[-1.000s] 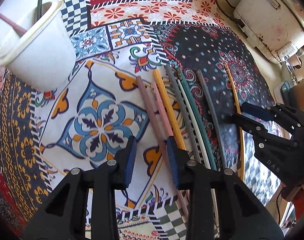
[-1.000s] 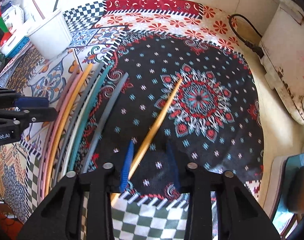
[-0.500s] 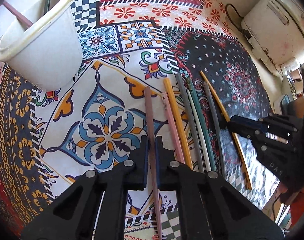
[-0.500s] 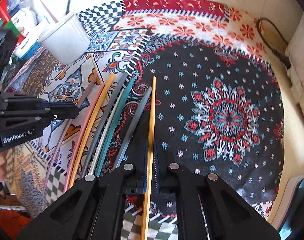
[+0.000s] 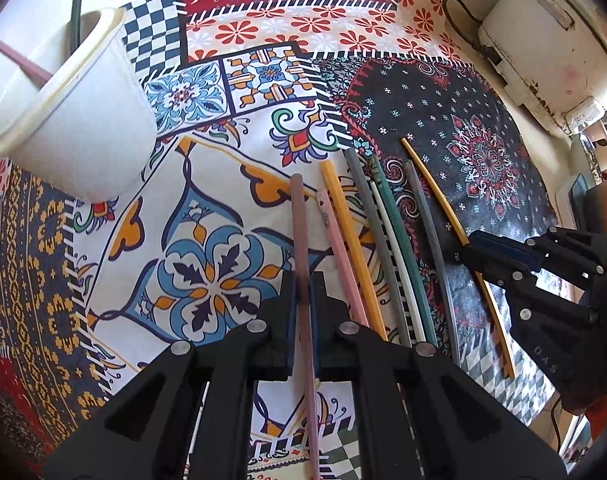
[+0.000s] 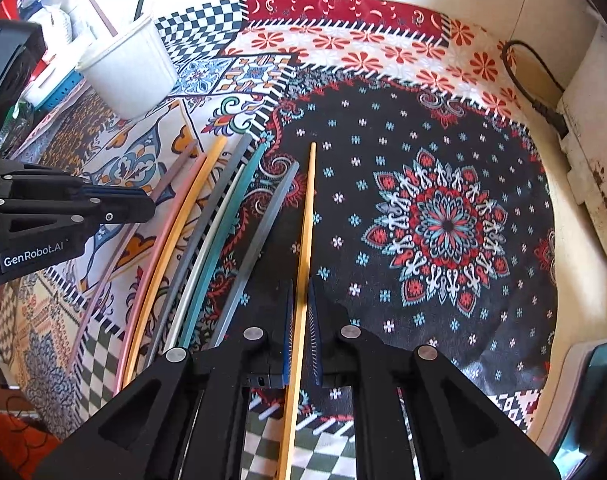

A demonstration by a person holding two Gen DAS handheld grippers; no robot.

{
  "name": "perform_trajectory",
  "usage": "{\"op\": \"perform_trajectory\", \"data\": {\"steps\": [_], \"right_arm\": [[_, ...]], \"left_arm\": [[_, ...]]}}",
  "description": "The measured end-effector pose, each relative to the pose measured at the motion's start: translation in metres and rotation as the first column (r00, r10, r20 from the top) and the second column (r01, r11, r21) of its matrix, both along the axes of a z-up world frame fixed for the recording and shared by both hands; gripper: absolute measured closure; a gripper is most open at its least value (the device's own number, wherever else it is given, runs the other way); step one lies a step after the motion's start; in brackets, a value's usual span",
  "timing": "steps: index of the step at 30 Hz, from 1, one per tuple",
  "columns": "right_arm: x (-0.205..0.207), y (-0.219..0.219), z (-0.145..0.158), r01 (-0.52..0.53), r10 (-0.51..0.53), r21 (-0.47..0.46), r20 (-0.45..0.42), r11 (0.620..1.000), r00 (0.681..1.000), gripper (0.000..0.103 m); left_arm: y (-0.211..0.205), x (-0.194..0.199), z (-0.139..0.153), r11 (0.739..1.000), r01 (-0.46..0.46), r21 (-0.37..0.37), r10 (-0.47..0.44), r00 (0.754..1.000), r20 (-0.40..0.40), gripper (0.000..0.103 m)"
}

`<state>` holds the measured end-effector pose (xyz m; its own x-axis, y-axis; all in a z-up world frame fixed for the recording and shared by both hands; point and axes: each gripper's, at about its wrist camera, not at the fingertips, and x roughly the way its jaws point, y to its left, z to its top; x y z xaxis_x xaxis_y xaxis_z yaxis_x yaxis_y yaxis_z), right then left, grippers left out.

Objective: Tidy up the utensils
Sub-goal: 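Lift both sticks upright and carry them toward the white cup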

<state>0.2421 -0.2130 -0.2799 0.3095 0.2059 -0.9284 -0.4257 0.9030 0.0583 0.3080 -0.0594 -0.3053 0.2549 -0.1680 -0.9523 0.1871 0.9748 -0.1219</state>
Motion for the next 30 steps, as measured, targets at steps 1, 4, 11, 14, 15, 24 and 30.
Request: {"op": "perform_trajectory", "data": {"steps": [1, 4, 11, 14, 15, 24, 30], "right_arm": [[0.000, 0.003, 0.000, 0.000, 0.000, -0.006, 0.008, 1.000, 1.000, 0.096], [0.008, 0.004, 0.000, 0.009, -0.009, -0.006, 0.014, 1.000, 1.000, 0.096], [0.029, -0.002, -0.001, 0.088, -0.085, 0.082, -0.036, 0.993, 0.996, 0.098], [0.026, -0.009, 0.013, 0.108, -0.108, 0.113, -0.008, 0.988, 0.994, 0.098], [0.024, -0.011, 0.019, 0.110, -0.112, 0.120, 0.008, 0.987, 0.994, 0.098], [0.015, -0.022, 0.069, 0.129, -0.152, 0.178, 0.120, 0.976, 0.981, 0.098], [0.005, -0.023, 0.097, 0.121, -0.160, 0.206, 0.181, 0.971, 0.970, 0.099]], "left_arm": [[-0.001, 0.001, 0.000, 1.000, 0.003, 0.007, -0.003, 1.000, 0.002, 0.098], [-0.003, 0.004, 0.000, 1.000, 0.006, 0.005, -0.006, 1.000, -0.003, 0.098], [0.010, 0.005, 0.008, 0.998, -0.039, -0.041, 0.038, 0.999, -0.026, 0.099], [0.014, -0.002, 0.023, 0.999, -0.040, -0.035, 0.041, 0.999, 0.017, 0.099], [0.015, -0.005, 0.029, 0.998, -0.042, -0.037, 0.043, 0.999, 0.032, 0.099], [0.034, -0.031, 0.079, 0.995, -0.086, -0.047, 0.093, 0.983, 0.159, 0.099], [0.044, -0.049, 0.112, 0.992, -0.117, -0.050, 0.126, 0.959, 0.254, 0.099]]}}
